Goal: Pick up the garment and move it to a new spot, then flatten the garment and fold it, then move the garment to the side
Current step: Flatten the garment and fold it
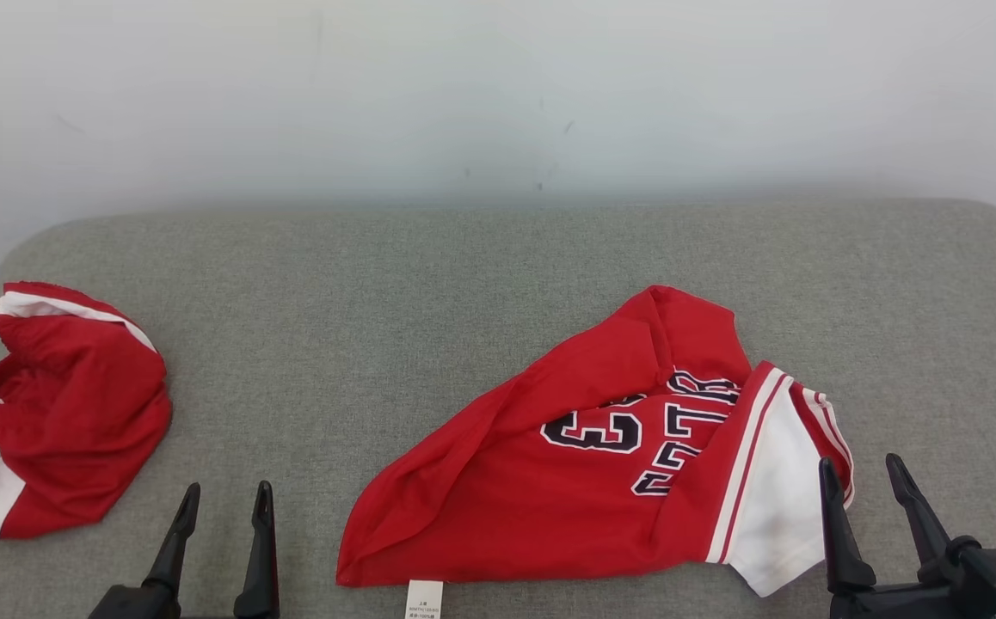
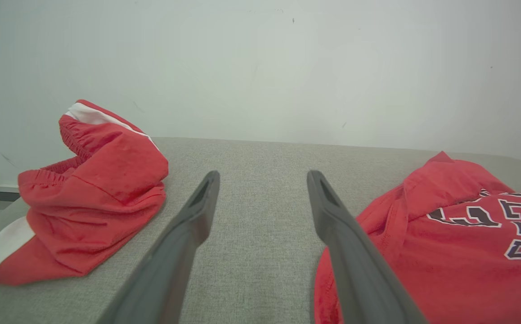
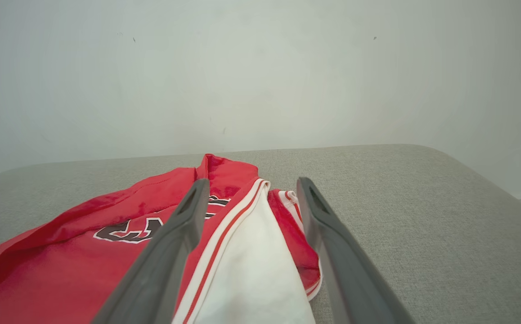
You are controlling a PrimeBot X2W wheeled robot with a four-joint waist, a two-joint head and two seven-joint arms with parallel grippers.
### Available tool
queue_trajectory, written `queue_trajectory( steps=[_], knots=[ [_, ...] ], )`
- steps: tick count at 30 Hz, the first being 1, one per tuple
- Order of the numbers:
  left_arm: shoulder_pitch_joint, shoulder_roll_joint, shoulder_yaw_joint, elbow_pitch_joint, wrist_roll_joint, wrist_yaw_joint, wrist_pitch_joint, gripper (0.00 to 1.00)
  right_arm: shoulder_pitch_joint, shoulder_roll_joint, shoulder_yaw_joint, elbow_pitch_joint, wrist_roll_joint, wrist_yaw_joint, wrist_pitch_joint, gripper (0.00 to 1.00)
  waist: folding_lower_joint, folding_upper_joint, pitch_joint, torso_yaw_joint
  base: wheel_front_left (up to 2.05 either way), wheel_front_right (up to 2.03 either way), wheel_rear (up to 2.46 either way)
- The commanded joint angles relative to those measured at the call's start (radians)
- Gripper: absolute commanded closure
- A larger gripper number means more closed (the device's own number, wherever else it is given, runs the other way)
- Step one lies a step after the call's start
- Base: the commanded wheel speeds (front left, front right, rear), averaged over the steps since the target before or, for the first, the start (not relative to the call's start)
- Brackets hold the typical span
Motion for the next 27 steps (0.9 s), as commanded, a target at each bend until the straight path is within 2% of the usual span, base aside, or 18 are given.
queue_trajectory(
  steps=[1,10,16,18,27],
  knots=[
    [0.013,0.003,0.000,-0.003,0.006,0.002,-0.003,0.00,0.015,0.003,0.000,-0.002,-0.005,-0.002,-0.001,0.00,0.0001,0.0000,-0.001,0.001,0.00,0.00,0.00],
    [0.018,0.014,-0.018,0.000,0.015,0.002,-0.003,0.00,0.016,-0.012,0.003,0.019,-0.005,-0.002,0.000,0.00,0.0001,0.0000,0.002,0.005,0.00,0.00,0.00],
    [0.014,0.035,-0.071,0.023,0.005,0.002,-0.003,0.00,-0.009,-0.037,0.009,0.071,-0.009,-0.002,0.003,0.00,0.0001,0.0000,0.017,0.003,0.00,0.00,0.00],
    [-0.001,0.051,-0.127,0.055,-0.005,0.002,-0.003,0.00,-0.033,-0.056,0.018,0.120,-0.009,-0.002,0.011,0.00,0.0001,0.0000,0.032,0.003,0.00,0.00,0.00],
    [-0.058,0.077,-0.257,0.223,-0.076,0.002,-0.003,0.00,-0.103,-0.093,0.064,0.271,0.003,-0.002,0.013,0.00,0.0001,0.0000,0.072,0.005,0.00,0.00,0.00]
  ],
)
